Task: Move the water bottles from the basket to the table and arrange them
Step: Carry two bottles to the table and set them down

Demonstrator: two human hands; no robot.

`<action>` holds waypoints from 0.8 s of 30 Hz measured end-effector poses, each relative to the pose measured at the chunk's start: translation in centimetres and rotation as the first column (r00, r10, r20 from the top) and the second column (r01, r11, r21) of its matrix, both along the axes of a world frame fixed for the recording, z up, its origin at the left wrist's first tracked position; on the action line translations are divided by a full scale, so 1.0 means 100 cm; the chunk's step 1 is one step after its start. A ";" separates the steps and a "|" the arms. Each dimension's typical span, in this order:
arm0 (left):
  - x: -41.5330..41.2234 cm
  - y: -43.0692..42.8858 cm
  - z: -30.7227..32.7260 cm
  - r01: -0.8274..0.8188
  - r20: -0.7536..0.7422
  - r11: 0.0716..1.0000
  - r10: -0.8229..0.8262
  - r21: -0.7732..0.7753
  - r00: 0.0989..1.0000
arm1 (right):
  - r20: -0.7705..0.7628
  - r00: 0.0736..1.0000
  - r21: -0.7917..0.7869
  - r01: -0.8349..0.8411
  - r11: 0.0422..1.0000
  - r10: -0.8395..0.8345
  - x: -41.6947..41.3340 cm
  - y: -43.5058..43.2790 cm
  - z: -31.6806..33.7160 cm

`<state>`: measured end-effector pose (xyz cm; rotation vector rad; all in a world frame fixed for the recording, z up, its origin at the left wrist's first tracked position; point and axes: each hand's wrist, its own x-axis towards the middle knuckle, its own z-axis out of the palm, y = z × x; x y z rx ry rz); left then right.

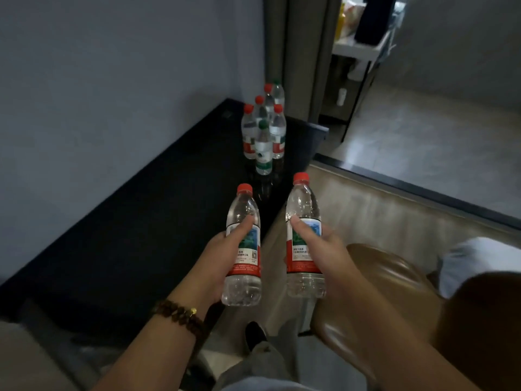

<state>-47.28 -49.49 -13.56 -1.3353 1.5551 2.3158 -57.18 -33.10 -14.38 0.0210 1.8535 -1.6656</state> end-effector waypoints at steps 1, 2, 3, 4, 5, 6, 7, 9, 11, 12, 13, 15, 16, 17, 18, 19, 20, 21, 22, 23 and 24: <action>-0.007 -0.014 -0.001 -0.015 -0.010 1.000 0.015 0.001 1.000 | -0.012 1.000 0.011 -0.019 1.000 0.019 -0.011 -0.015 0.000; -0.014 -0.028 -0.001 -0.034 -0.024 0.999 0.034 -0.002 0.999 | -0.025 0.999 0.022 -0.043 0.999 0.043 -0.022 -0.030 0.001; -0.020 -0.042 0.000 -0.050 -0.044 0.999 0.050 -0.007 0.998 | -0.039 0.997 0.029 -0.069 0.997 0.070 -0.032 -0.045 0.002; -0.026 -0.054 0.001 -0.065 -0.062 0.998 0.064 -0.009 0.996 | -0.048 0.994 0.036 -0.097 0.995 0.098 -0.042 -0.059 0.003; -0.031 -0.065 0.003 -0.080 -0.073 0.997 0.079 -0.011 0.994 | -0.057 0.991 0.041 -0.118 0.992 0.120 -0.051 -0.072 0.004; -0.036 -0.075 0.005 -0.093 -0.082 0.996 0.092 -0.010 0.992 | -0.061 0.988 0.045 -0.137 0.990 0.139 -0.059 -0.084 0.004; -0.040 -0.085 0.006 -0.104 -0.092 0.995 0.102 -0.011 0.990 | -0.059 0.986 0.042 -0.155 0.987 0.157 -0.066 -0.096 0.005; -0.046 -0.104 0.008 -0.129 -0.101 0.991 0.126 -0.032 0.987 | -0.053 0.980 0.033 -0.190 0.981 0.192 -0.078 -0.118 0.005; -0.048 -0.120 0.010 -0.157 -0.098 0.985 0.150 -0.070 0.984 | -0.036 0.974 0.021 -0.225 0.974 0.226 -0.086 -0.139 0.006; -0.047 -0.128 0.011 -0.175 -0.103 0.980 0.166 -0.090 0.981 | -0.027 0.968 0.017 -0.249 0.968 0.250 -0.088 -0.150 0.006; -0.046 -0.136 0.010 -0.197 -0.105 0.974 0.186 -0.110 0.977 | -0.019 0.960 0.016 -0.279 0.960 0.279 -0.091 -0.160 0.005; -0.041 -0.151 0.008 -0.244 -0.106 0.958 0.230 -0.148 0.967 | -0.012 0.938 0.019 -0.346 0.938 0.346 -0.095 -0.183 0.003; -0.037 -0.157 0.006 -0.265 -0.104 0.950 0.250 -0.164 0.963 | -0.006 0.926 0.025 -0.378 0.925 0.378 -0.097 -0.193 0.002; -0.033 -0.163 0.004 -0.289 -0.102 0.941 0.274 -0.175 0.956 | 0.006 0.911 0.027 -0.412 0.911 0.412 -0.099 -0.204 0.000; -0.029 -0.168 0.003 -0.317 -0.104 0.931 0.302 -0.180 0.948 | 0.023 0.895 0.016 -0.445 0.895 0.445 -0.101 -0.215 -0.001; -0.025 -0.173 0.001 -0.346 -0.108 0.919 0.331 -0.186 0.937 | 0.042 0.879 -0.002 -0.476 0.880 0.475 -0.104 -0.224 -0.003; -0.022 -0.178 -0.001 -0.380 -0.111 0.905 0.364 -0.192 0.925 | 0.062 0.860 -0.021 -0.506 0.862 0.506 -0.108 -0.234 -0.004; -0.019 -0.183 -0.002 -0.414 -0.109 0.889 0.399 -0.196 0.910 | 0.075 0.841 -0.032 -0.535 0.844 0.536 -0.111 -0.243 -0.005; -0.016 -0.187 -0.002 -0.443 -0.104 0.873 0.430 -0.203 0.897 | 0.077 0.822 -0.037 -0.563 0.825 0.564 -0.115 -0.252 -0.005; -0.014 -0.192 -0.003 -0.465 -0.098 0.858 0.455 -0.217 0.885 | 0.069 0.802 -0.038 -0.593 0.804 0.594 -0.120 -0.260 -0.004; -0.013 -0.196 -0.004 -0.478 -0.089 0.846 0.471 -0.237 0.878 | 0.056 0.779 -0.039 -0.624 0.781 0.625 -0.125 -0.269 -0.004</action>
